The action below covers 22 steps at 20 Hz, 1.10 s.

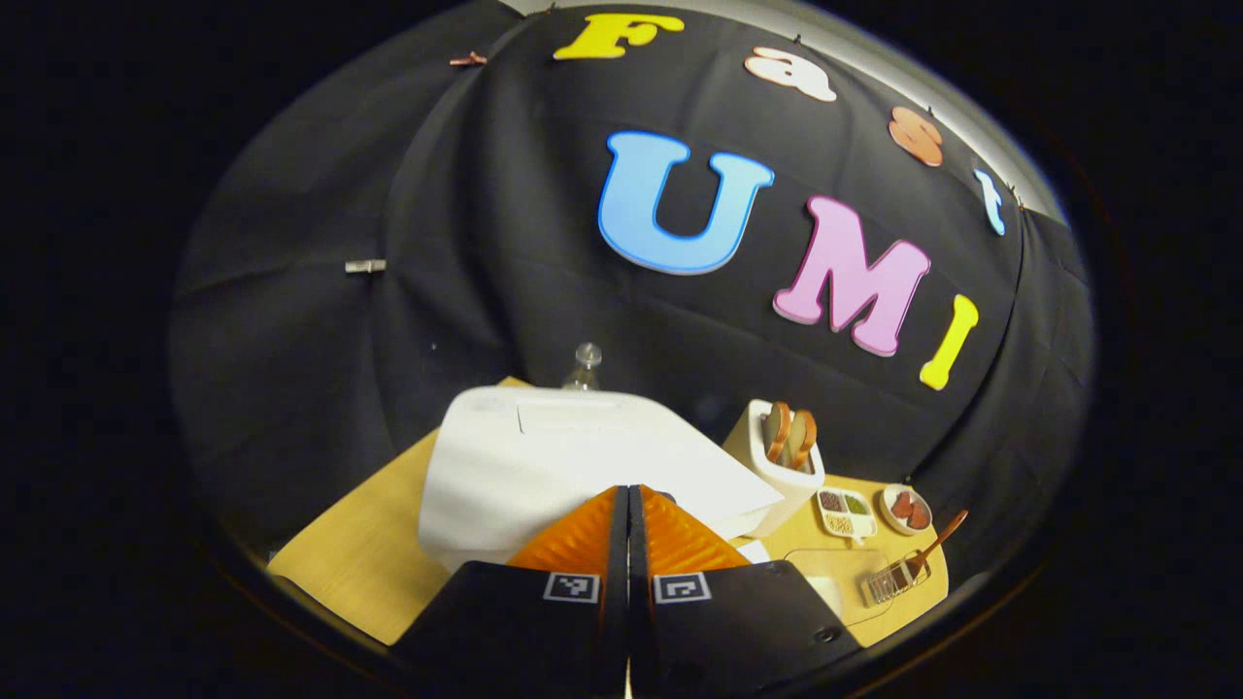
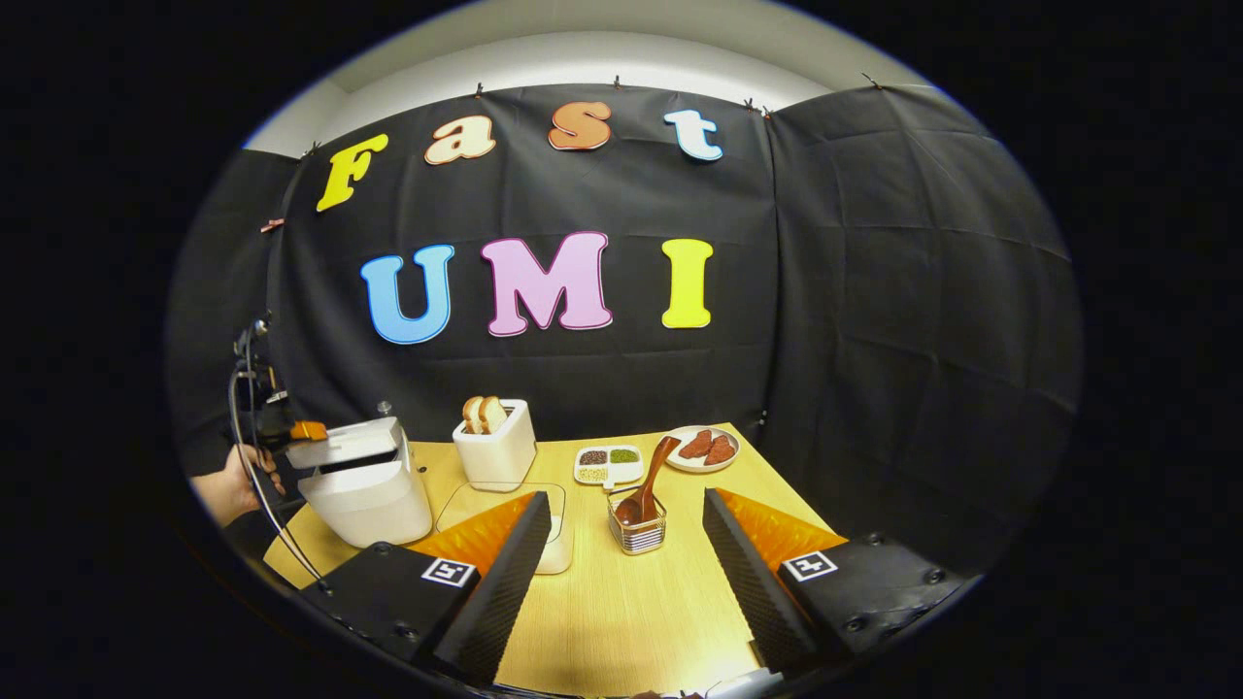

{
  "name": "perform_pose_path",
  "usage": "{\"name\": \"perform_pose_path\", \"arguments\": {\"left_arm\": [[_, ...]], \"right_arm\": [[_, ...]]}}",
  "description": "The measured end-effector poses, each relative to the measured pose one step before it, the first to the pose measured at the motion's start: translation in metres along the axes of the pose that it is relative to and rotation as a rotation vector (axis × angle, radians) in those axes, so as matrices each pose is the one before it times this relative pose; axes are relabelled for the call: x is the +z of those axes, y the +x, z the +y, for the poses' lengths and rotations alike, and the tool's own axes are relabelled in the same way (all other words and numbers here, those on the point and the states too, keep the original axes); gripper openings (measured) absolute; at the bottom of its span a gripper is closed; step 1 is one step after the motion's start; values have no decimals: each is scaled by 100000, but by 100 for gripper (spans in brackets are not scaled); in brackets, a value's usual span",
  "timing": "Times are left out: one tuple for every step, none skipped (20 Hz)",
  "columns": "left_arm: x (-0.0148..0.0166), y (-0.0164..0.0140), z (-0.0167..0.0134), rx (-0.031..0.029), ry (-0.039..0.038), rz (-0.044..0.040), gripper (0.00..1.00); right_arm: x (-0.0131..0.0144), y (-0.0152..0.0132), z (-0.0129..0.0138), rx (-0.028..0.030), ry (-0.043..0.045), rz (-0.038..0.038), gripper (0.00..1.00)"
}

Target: Close the left gripper, press the button to open the rice cooker; take a wooden spoon from the chopstick holder with the right hand, scoop a spoonful of rice and pour it into the rice cooker, then put the wooden spoon back into the chopstick holder.

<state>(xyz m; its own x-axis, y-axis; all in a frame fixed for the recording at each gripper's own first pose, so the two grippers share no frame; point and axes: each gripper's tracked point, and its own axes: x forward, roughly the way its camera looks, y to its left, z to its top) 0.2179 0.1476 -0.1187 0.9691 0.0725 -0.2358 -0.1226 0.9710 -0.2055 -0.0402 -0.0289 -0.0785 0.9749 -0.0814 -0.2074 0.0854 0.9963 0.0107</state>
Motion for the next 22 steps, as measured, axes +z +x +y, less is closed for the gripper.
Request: {"name": "perform_pose_path", "arguments": {"left_arm": [[1220,-1029,-57,-309,301,-3515,6],[586,-872,245,-336,227,-2566,6],[571,-1521,7,-639,-28,-1844,6],[304,-1111,68,-162,-292,-1252,6],[248,-1282,112,51,-469,-642,6],[-226,-1284,170,573,235,398,7],[-558,-1253,429,2210,300,1564,7],[-622,-1114,136,806,-384,1050,8],[-404,-1229,-284,-390,-403,524,8],[-497,-939,-324,261,686,532,8],[-357,-899,-78,755,1837,264,7],[-453,-687,-146,883,2281,408,14],[-237,-753,-439,372,1656,758,16],[-187,-808,-796,-575,1098,825,19],[-118,-708,-902,-944,1130,425,27],[-245,-449,-903,-599,1152,403,32],[-163,-371,-583,198,641,408,51],[-478,-401,-939,-311,-150,762,68],[-199,-445,-852,-257,144,550,85],[-536,-382,-875,-140,270,169,93],[-346,-300,-579,419,721,58,96],[-510,-293,-603,678,894,284,96]], "right_arm": [[176,-263,189,-331,-443,-746,98],[226,-77,91,-483,-359,-835,98],[115,-17,135,-20,-133,-459,98],[-12,97,279,582,-269,-23,98],[23,299,227,683,-786,58,98],[24,427,85,488,-1219,114,98],[-3,568,10,485,-1096,-6,98],[-37,800,-12,427,-415,243,98],[-274,916,112,866,622,1096,98],[-375,1015,124,1141,1383,1508,99],[-233,1008,32,1183,1259,1050,99],[-168,1099,-228,534,561,838,99],[-224,1309,-466,235,205,767,98],[-191,1100,-392,283,179,938,99],[-214,1098,-404,456,339,714,99],[-128,1180,-439,373,461,664,99],[-178,946,-448,409,829,1011,99],[-267,1154,-447,389,936,977,99],[-287,1057,-486,542,1096,1005,99],[-375,1023,-448,405,1173,1326,99],[-513,1096,-472,403,1194,1658,99],[-496,1063,-479,392,1351,1995,99]]}}
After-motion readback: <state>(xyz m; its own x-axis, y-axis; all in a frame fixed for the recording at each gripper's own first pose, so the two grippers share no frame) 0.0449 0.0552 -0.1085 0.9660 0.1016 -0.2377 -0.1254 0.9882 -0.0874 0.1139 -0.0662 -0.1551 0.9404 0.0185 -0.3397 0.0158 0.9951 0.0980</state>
